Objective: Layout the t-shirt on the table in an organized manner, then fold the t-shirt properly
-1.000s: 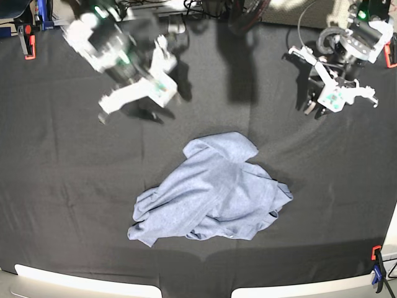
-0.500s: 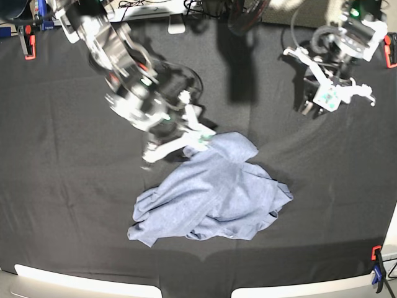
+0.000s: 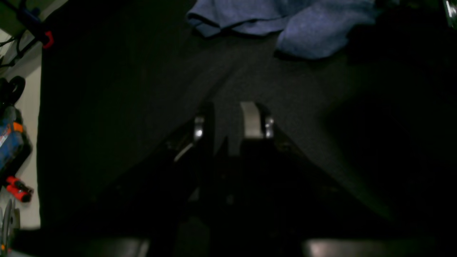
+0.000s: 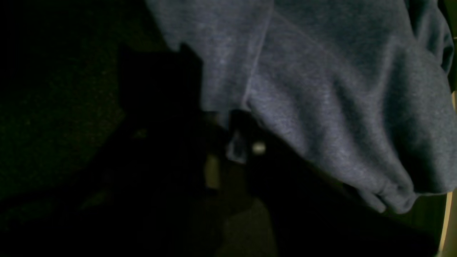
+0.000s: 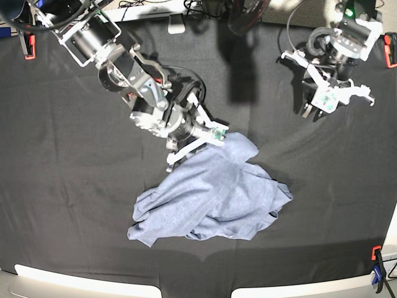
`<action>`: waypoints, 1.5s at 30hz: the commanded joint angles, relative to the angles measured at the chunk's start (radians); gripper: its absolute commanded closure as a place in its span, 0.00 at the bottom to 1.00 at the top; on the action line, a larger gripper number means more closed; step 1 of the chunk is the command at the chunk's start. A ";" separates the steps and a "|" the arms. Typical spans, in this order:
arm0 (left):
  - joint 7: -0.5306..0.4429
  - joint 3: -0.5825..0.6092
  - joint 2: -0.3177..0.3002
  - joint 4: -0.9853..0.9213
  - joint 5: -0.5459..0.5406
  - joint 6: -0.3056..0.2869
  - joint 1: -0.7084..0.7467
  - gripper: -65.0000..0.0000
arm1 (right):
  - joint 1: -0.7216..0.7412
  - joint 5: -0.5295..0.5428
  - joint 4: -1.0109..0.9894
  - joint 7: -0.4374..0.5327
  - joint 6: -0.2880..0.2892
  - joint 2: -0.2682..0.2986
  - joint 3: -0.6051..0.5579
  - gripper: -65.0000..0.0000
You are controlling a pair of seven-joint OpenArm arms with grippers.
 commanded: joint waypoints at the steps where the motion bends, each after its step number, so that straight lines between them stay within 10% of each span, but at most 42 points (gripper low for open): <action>1: -0.023 -0.005 -0.005 0.018 0.002 0.012 0.000 0.83 | 0.022 -0.001 0.014 0.005 -0.012 -0.002 0.005 1.00; 7: -0.023 -0.005 -0.005 0.018 0.002 0.012 0.001 0.83 | 0.001 0.007 0.099 -0.142 -0.045 0.021 0.005 1.00; 21: -0.058 -0.005 0.047 -0.093 -0.013 0.012 0.000 0.83 | -0.480 0.043 0.774 -0.349 -0.038 0.365 0.021 1.00; 25: -0.053 -0.005 0.047 -0.093 -0.018 0.012 -0.008 0.83 | -0.496 0.050 0.771 -0.297 -0.038 0.342 0.093 1.00; 31: -0.038 -0.005 0.068 -0.093 -0.051 0.011 -0.008 0.83 | -0.377 0.185 0.665 -0.211 -0.037 0.240 0.153 0.50; 45: -0.039 -0.005 0.116 -0.093 -0.031 0.011 -0.012 0.83 | -0.023 0.259 0.188 -0.159 0.108 0.066 0.148 0.49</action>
